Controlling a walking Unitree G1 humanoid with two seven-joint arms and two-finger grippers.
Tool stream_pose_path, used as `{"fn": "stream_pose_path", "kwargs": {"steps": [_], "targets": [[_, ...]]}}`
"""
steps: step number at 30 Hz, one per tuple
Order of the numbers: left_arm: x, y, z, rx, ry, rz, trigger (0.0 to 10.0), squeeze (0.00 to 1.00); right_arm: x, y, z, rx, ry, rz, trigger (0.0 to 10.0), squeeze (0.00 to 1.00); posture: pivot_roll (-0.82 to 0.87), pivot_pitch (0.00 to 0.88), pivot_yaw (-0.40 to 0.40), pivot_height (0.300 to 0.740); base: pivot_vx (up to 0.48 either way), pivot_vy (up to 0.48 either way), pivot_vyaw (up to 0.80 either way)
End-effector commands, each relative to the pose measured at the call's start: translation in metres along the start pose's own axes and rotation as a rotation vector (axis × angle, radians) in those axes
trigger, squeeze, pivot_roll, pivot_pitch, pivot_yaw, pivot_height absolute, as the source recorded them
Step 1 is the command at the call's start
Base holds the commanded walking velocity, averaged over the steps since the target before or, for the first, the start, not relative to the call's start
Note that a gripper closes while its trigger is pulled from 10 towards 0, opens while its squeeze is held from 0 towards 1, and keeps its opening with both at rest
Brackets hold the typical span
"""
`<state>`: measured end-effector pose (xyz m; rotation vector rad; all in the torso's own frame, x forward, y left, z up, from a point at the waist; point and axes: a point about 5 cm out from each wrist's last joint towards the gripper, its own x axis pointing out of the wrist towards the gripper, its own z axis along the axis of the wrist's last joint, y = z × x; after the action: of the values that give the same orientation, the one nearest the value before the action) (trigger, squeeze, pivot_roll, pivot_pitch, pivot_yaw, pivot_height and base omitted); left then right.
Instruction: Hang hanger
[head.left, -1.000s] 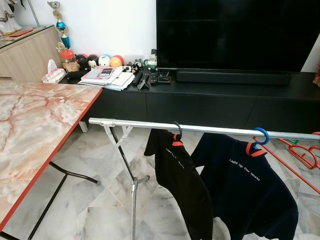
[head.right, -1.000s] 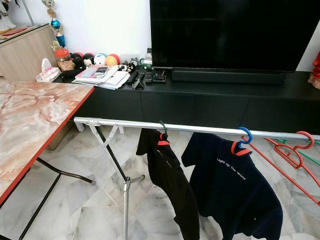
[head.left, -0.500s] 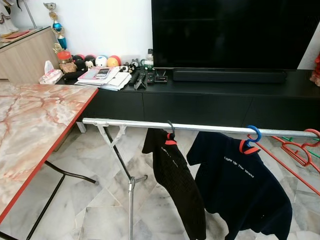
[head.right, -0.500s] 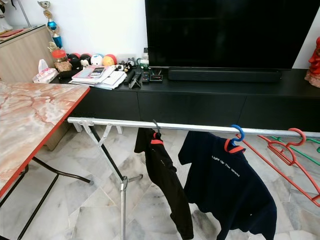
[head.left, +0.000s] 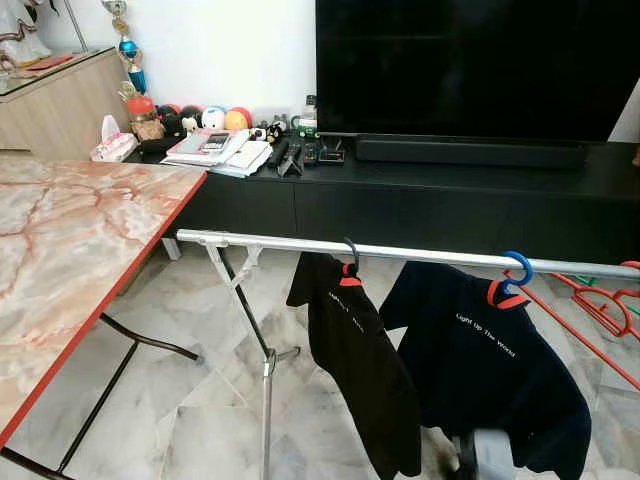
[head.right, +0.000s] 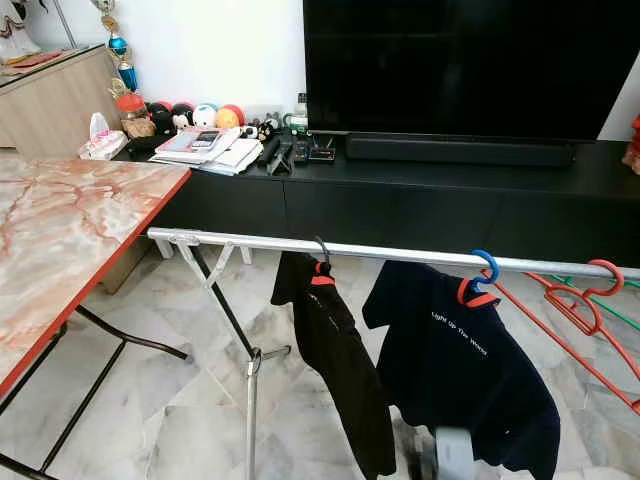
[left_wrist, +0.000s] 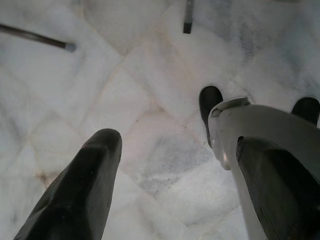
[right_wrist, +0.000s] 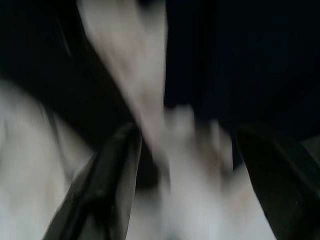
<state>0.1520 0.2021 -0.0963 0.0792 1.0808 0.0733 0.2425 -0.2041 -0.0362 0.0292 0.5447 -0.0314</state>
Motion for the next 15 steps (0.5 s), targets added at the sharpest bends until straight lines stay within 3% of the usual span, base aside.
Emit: {"fn": "stream_pose_path", "kwargs": {"steps": [1,6,15], "targets": [[-0.001,0.005,-0.005,0.012,0.003,0.025,10.0,0.00,-0.006,0.002,-0.014,0.017,0.024,0.003,10.0,0.00,0.01,0.000,0.023,0.740,0.000,0.000,0.00],[-0.003,0.015,-0.011,0.004,0.001,0.054,10.0,0.00,-0.010,0.004,-0.006,0.018,-0.103,0.026,10.0,0.00,0.00,0.000,0.049,0.740,0.000,0.000,0.00],[-0.006,0.027,-0.023,0.020,0.020,0.079,10.0,0.00,-0.019,-0.005,0.016,0.043,-0.317,-0.031,10.0,0.00,-0.09,0.000,0.087,0.740,0.000,0.000,0.00]]}}
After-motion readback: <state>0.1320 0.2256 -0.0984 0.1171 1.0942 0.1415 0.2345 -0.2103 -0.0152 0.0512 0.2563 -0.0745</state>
